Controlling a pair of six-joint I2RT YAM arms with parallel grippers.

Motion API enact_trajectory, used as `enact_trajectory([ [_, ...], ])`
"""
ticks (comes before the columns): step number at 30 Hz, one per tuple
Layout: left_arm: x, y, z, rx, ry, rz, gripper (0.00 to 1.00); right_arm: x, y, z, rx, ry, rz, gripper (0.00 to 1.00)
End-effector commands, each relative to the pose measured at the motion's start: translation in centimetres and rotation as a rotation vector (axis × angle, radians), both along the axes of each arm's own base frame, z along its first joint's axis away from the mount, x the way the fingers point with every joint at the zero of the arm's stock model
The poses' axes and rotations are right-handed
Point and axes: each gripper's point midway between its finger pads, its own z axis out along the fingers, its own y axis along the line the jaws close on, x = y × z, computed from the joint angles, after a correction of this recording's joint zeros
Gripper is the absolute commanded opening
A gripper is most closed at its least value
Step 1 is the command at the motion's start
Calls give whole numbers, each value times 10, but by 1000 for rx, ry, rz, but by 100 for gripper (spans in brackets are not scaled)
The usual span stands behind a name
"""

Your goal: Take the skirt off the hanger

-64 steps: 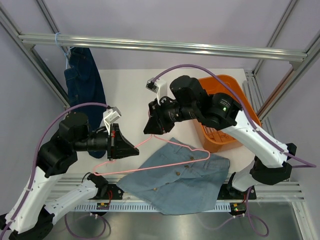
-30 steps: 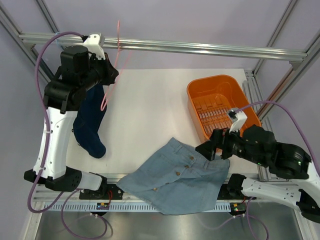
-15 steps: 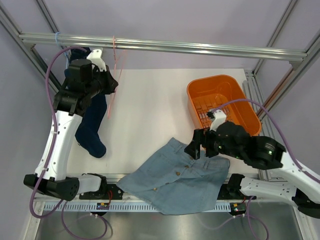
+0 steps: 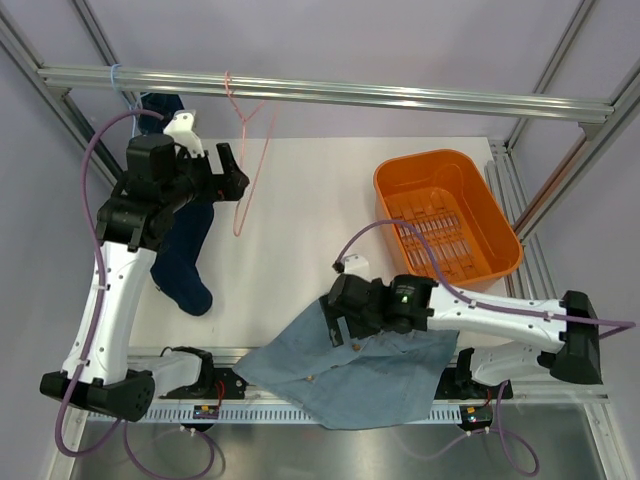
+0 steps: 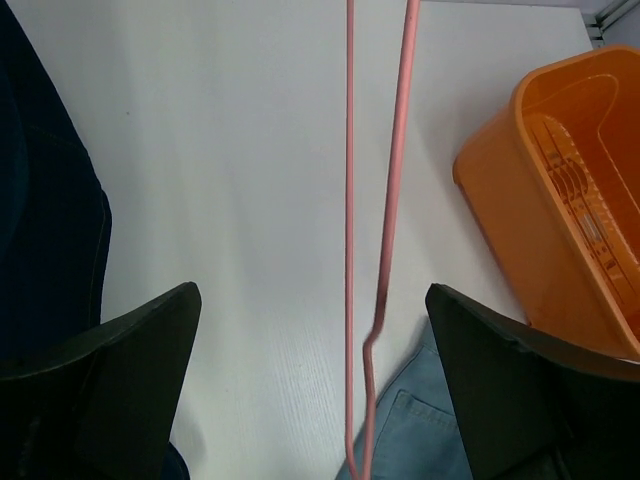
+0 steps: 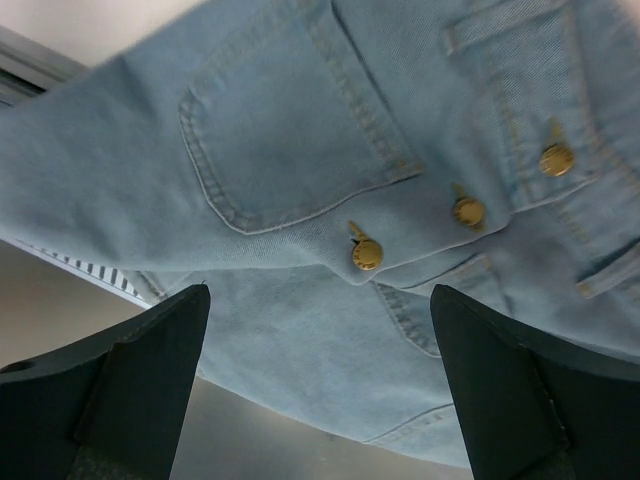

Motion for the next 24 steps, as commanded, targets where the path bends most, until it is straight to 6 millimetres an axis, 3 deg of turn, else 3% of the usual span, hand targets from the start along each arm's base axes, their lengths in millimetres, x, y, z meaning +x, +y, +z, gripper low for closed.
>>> enact_trajectory([
  [1,-17,9,22,-32,-63,42,99,-10,7,-19,22,5,-100,100],
  [6,-55,17,50,-102,-140,83,99,-17,-10,-55,62,56,-270,100],
  [11,-88,19,63,-200,-199,96,99,-13,-23,-60,147,63,-448,99],
  [12,-100,22,67,-216,-228,108,99,-13,-20,-61,175,79,-486,100],
  [17,-116,32,60,-262,-225,173,99,-11,3,-68,205,136,-600,99],
  [24,-137,33,55,-296,-236,167,99,-2,37,-99,154,170,-749,99],
])
